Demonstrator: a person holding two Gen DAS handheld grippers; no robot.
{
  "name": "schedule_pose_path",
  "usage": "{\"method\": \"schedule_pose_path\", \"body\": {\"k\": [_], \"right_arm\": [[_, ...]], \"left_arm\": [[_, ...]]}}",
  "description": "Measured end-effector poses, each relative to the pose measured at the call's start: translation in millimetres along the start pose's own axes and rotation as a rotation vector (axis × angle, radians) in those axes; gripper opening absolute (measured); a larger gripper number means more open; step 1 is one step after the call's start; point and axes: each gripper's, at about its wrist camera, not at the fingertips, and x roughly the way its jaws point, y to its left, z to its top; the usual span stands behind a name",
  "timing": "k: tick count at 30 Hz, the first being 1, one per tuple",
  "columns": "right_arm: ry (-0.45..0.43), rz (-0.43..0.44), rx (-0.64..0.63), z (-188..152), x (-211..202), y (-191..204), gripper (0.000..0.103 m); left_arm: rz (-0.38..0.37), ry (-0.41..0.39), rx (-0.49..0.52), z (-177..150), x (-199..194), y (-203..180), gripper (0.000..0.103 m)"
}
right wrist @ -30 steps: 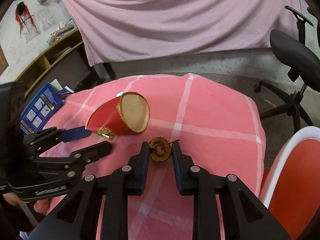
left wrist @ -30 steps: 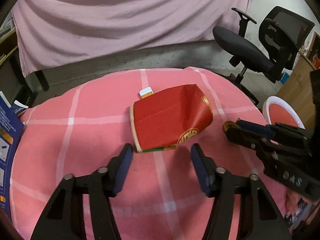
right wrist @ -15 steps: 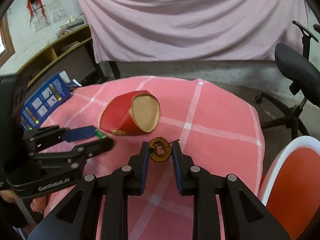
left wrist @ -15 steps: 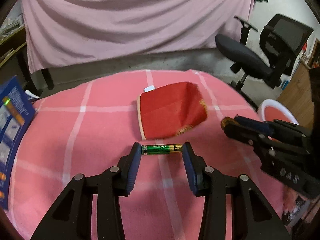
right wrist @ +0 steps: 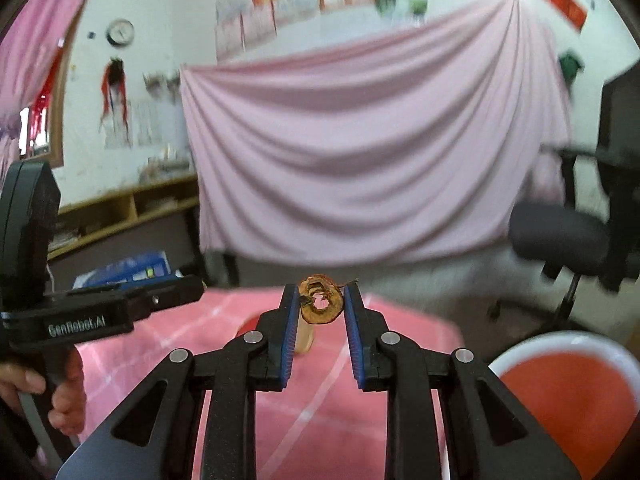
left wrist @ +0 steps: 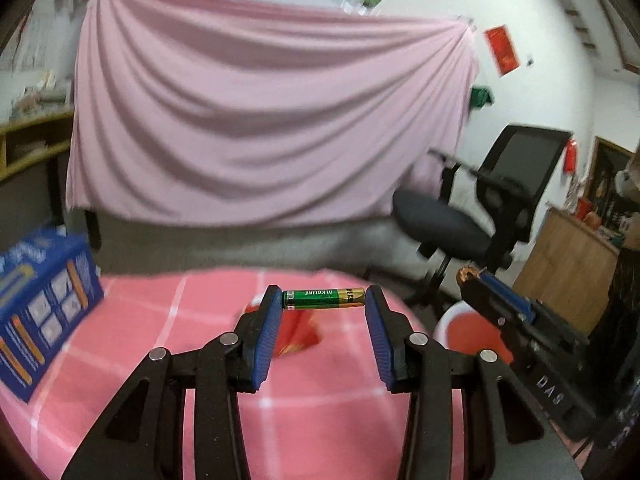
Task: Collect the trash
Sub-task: 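Carry the battery and brown disc over the red bucket and open the left tool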
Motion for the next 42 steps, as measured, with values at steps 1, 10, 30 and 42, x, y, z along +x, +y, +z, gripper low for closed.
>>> {"method": "schedule_pose_path", "body": {"k": [1,10,30,42], "right_arm": [[-0.029,-0.007,-0.003,2,-6,-1,0.021],[-0.221,-0.104,0.048,19,-54,-30,0.021],[-0.205,-0.29,0.204,8,-102,-115,0.021],[-0.118,-0.338,0.24,-11,-110,-143,0.021]], "left_arm": [[-0.005,-0.025,0.015,3,-5,-6,0.037],[-0.036,-0.221,0.2,15,-41,-74,0.037],[-0.203,-0.148,0.281,1,0,-169,0.037],[-0.264,-0.041,0.275,-20,37,-196,0.037]]}}
